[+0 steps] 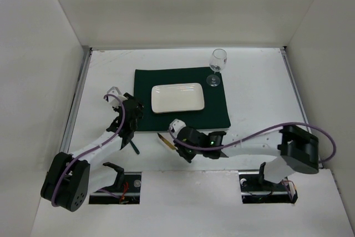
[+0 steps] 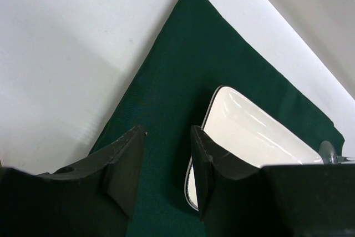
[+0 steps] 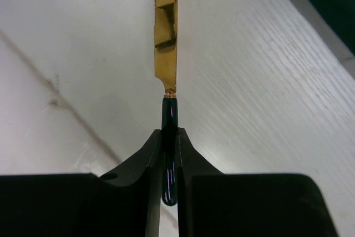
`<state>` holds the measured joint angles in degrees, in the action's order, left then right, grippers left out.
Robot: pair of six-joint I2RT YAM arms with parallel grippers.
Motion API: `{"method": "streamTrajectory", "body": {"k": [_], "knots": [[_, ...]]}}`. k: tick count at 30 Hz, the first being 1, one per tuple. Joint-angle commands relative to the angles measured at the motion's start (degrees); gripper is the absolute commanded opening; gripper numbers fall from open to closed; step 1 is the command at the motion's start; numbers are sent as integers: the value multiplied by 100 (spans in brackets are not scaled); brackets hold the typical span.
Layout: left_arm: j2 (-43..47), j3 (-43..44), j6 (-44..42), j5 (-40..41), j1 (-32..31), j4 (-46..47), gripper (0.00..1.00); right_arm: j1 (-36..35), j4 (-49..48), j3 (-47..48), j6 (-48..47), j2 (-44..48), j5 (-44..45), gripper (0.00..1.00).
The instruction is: Set the dinner table for one person
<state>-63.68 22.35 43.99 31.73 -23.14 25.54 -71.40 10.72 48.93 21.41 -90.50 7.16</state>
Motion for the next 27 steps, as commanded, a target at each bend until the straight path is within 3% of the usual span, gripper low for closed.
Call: {"method": "streamTrajectory", "body": {"k": [1,5,10,16,27], "knots": [[31,86,-31,106,50,241,37,-80,0,56,47,1119,189,8],[189,33,-4,88,191,188,37,410,-192,-181,179,2087,286,9],[119,50,5,79,130,206,37,1964,-579,-419,486,2555,576,8],[40,85,5,53,77,223,37,3609,-273,-33,698,1669,576,8],[-65,112,31,-17,42,250,37,4077,-123,415,759,315,858,7]]}}
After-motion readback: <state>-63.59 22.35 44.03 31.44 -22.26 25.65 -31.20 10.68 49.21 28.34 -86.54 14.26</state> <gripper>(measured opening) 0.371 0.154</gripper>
